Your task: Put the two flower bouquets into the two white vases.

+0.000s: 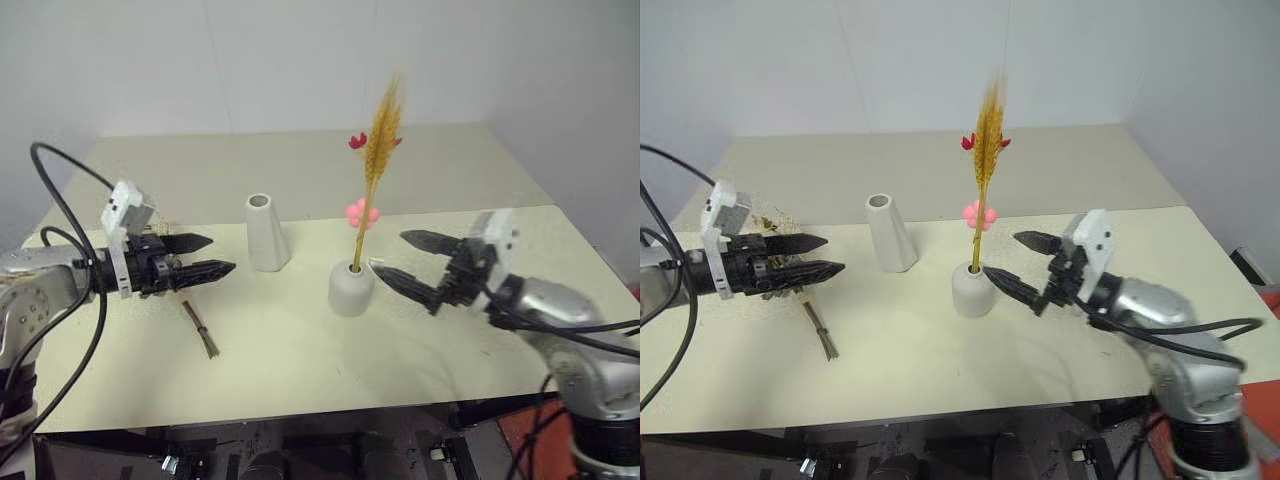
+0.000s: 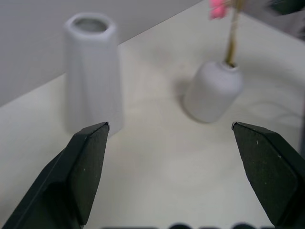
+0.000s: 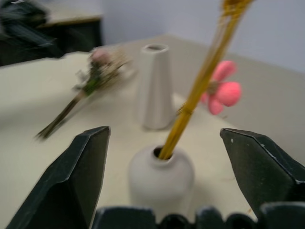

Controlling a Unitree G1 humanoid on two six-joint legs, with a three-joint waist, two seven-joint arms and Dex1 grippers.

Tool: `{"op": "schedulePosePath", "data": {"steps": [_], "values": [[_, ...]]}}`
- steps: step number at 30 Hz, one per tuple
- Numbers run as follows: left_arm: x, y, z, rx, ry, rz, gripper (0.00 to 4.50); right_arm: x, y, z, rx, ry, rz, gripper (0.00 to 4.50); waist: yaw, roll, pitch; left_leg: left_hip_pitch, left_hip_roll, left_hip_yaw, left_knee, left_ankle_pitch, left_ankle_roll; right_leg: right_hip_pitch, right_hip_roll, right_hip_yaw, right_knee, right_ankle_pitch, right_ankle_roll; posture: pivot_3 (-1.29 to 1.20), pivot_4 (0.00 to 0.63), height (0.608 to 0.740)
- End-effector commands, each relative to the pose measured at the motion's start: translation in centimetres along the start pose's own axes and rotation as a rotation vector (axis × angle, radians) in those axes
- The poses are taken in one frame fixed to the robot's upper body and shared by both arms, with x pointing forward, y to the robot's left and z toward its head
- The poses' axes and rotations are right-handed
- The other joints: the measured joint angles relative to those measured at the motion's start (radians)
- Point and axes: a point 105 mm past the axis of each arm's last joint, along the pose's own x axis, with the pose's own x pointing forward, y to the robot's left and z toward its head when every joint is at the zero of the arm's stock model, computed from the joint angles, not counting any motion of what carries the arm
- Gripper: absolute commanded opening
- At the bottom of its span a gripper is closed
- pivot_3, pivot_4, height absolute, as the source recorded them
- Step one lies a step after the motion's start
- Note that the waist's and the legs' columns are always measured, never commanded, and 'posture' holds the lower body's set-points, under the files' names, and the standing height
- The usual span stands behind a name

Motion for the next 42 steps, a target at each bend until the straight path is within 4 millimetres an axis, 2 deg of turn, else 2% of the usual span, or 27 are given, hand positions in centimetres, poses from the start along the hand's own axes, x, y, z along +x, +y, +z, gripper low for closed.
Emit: {"op": "schedulePosePath", "data": {"steps": [1,4,6,8,14,18,26,30,37,42], "values": [[-0.6,1.6,-1.1,-0.05,0.179,0.238,4.5,-1.1,0.5,2.4,-0.057,0.005,0.131,4.42,-0.001,0.0,0.0,0.001,0.0,0.0,0.0,0.0,0.0,0.001,0.0,0.0,0.0,0.0,0.0,0.0,0.15,0.74],[-0.1,2.5,-3.2,-0.136,0.372,0.394,4.5,-1.4,-0.4,3.6,-0.081,0.019,0.176,4.42,0.007,-0.001,0.001,0.009,0.0,0.001,0.0,0.0,0.0,0.011,0.0,-0.001,-0.001,-0.001,0.002,0.0,0.15,0.74],[0.1,3.6,-4.1,-0.154,0.427,0.482,4.5,-1.3,-1.0,4.0,-0.106,0.021,0.186,4.42,0.009,-0.001,0.001,0.019,0.001,0.0,-0.002,0.0,0.001,0.023,0.001,-0.001,-0.005,-0.006,0.01,0.0,0.15,0.74],[0.1,4.6,-4.4,-0.186,0.443,0.553,4.5,-1.1,-1.3,4.2,-0.126,0.026,0.193,4.42,0.011,-0.001,0.001,0.025,0.002,-0.001,-0.003,0.0,0.001,0.03,0.002,-0.002,-0.01,-0.006,0.01,0.0,0.15,0.74],[1.1,5.8,-5.2,-0.292,0.47,0.636,4.5,-0.8,-1.7,4.5,-0.166,0.031,0.209,4.42,0.021,-0.002,0.001,0.023,0.0,-0.004,-0.004,-0.001,0.001,0.026,-0.002,-0.002,-0.01,-0.001,0.002,0.0,0.15,0.74],[2.4,6.2,-5.7,-0.401,0.487,0.641,4.5,-0.9,-1.8,5.2,-0.2,0.018,0.209,4.42,0.037,-0.002,0.001,0.011,-0.002,-0.008,-0.002,-0.001,0.0,0.014,-0.004,-0.001,-0.009,0.0,0.002,0.0,0.15,0.74],[5.4,5.8,-6.1,-0.546,0.529,0.605,4.5,-1.2,-1.5,8.6,-0.192,-0.101,0.23,4.42,0.045,-0.002,0.001,0.01,-0.003,-0.008,-0.002,-0.001,0.0,0.014,-0.004,-0.001,-0.01,0.0,0.002,0.0,0.15,0.74],[5.4,5.6,-7.0,-0.588,0.555,0.586,3.61,-1.4,-1.4,9.0,-0.175,-0.114,0.23,4.5,0.044,-0.002,0.001,0.01,-0.003,-0.007,-0.002,-0.001,0.0,0.014,-0.005,0.0,-0.01,0.0,0.002,0.0,0.15,0.74],[4.6,5.8,-6.4,-0.57,0.536,0.607,1.5,-1.2,-2.0,6.5,-0.141,-0.049,0.193,4.5,0.045,-0.002,0.001,0.01,-0.004,-0.007,-0.002,-0.001,0.0,0.014,-0.005,0.0,-0.009,0.0,0.002,0.0,0.15,0.74],[4.1,6.2,-6.0,-0.564,0.51,0.642,0.13,-1.2,-2.3,6.3,-0.134,-0.05,0.184,4.5,0.044,-0.002,0.001,0.01,-0.004,-0.007,-0.002,-0.001,-0.001,0.013,-0.005,0.0,-0.009,0.0,0.002,0.0,0.15,0.74]]}}
